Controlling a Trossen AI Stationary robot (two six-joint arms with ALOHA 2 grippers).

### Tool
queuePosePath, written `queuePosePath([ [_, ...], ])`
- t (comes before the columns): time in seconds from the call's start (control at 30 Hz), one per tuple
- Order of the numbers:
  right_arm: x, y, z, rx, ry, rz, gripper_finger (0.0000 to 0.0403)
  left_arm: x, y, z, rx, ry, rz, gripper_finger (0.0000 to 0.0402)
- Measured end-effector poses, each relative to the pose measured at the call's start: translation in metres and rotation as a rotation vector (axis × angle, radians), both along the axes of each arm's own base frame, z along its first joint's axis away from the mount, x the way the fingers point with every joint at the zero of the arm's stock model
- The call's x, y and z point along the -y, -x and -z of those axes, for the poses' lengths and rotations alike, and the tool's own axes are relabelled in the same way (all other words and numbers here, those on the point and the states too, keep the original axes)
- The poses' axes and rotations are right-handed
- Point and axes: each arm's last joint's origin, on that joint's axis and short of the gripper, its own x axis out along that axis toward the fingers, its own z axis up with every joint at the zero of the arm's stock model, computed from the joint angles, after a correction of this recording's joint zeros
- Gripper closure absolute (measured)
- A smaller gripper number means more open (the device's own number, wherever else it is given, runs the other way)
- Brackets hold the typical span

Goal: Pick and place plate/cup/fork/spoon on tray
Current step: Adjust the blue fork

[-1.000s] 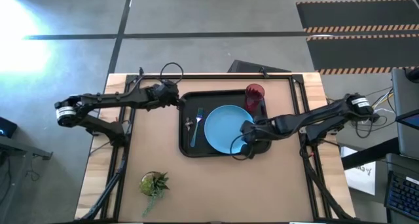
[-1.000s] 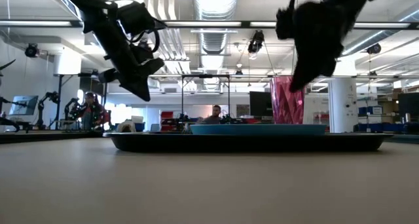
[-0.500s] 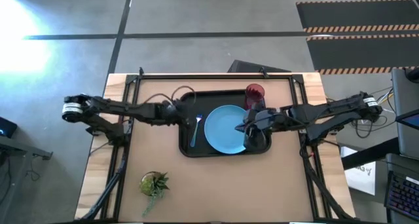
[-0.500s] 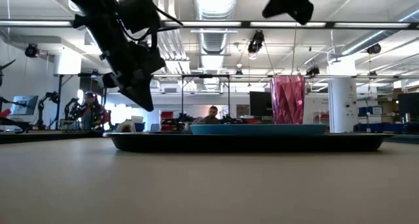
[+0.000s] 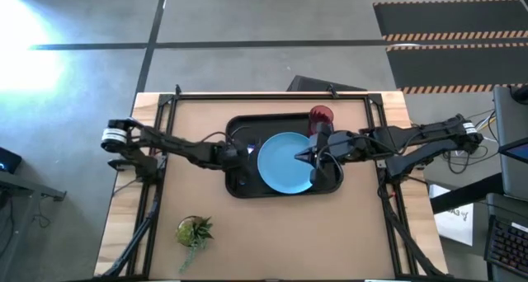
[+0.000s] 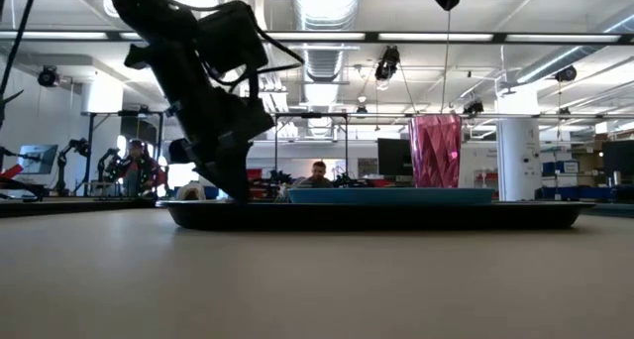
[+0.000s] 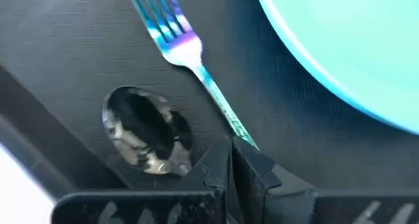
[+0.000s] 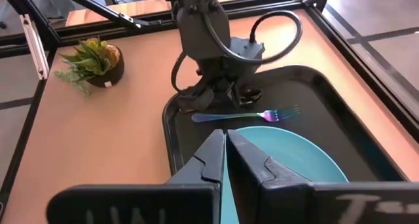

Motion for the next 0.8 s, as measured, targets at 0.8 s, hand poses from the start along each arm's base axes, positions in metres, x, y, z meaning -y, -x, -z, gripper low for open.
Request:
queuePosePath([
  [0.8, -0.0001, -0.0001, 0.0010, -0.002, 0.004, -0.005, 0.0394, 0.0000, 0.0052, 0.0052, -0.099, -0.002, 0.003, 0.0402],
])
